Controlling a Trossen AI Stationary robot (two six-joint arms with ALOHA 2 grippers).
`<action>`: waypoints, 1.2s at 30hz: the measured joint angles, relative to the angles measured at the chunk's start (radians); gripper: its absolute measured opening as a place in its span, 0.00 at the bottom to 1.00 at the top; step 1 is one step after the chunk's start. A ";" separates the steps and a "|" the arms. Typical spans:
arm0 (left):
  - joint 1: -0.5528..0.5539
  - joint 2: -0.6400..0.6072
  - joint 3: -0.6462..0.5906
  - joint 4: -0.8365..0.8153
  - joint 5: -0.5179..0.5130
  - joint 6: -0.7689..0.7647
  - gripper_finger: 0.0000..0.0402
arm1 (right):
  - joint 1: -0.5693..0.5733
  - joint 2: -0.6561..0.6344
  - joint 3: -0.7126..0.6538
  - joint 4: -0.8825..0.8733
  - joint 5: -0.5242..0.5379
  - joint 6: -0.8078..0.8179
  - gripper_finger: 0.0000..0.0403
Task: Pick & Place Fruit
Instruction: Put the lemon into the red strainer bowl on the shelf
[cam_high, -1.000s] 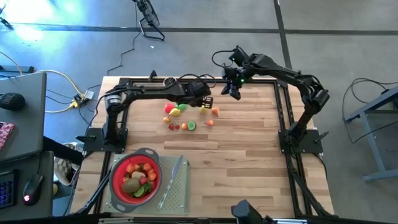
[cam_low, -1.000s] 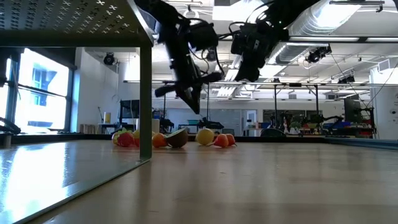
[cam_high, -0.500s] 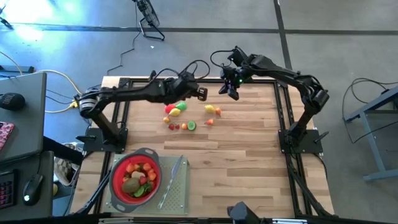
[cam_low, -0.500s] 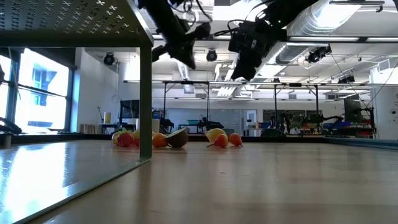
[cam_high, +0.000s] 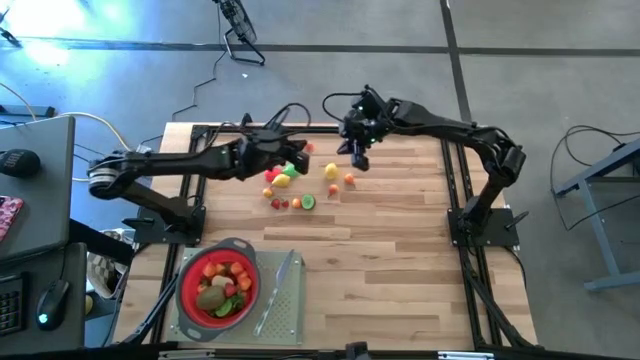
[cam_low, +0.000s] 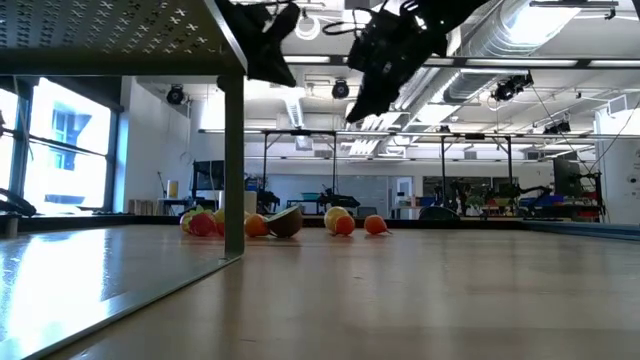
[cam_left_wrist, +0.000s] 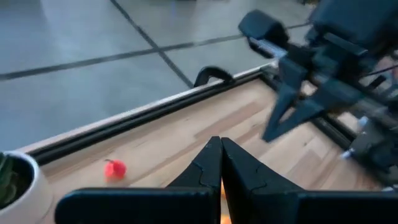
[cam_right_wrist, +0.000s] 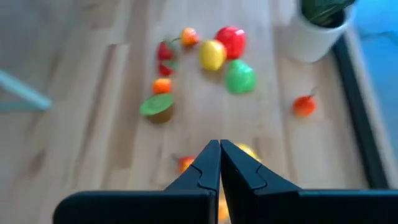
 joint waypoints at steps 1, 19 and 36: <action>0.000 -0.028 -0.020 0.009 0.002 0.003 0.00 | 0.013 0.000 0.000 0.024 0.032 0.011 0.01; 0.001 -0.259 -0.258 0.166 0.082 0.150 0.00 | 0.102 0.008 0.001 0.154 0.114 0.312 0.01; 0.137 -0.304 -0.258 0.097 0.509 0.256 0.00 | 0.231 0.008 0.001 0.151 0.226 0.451 0.01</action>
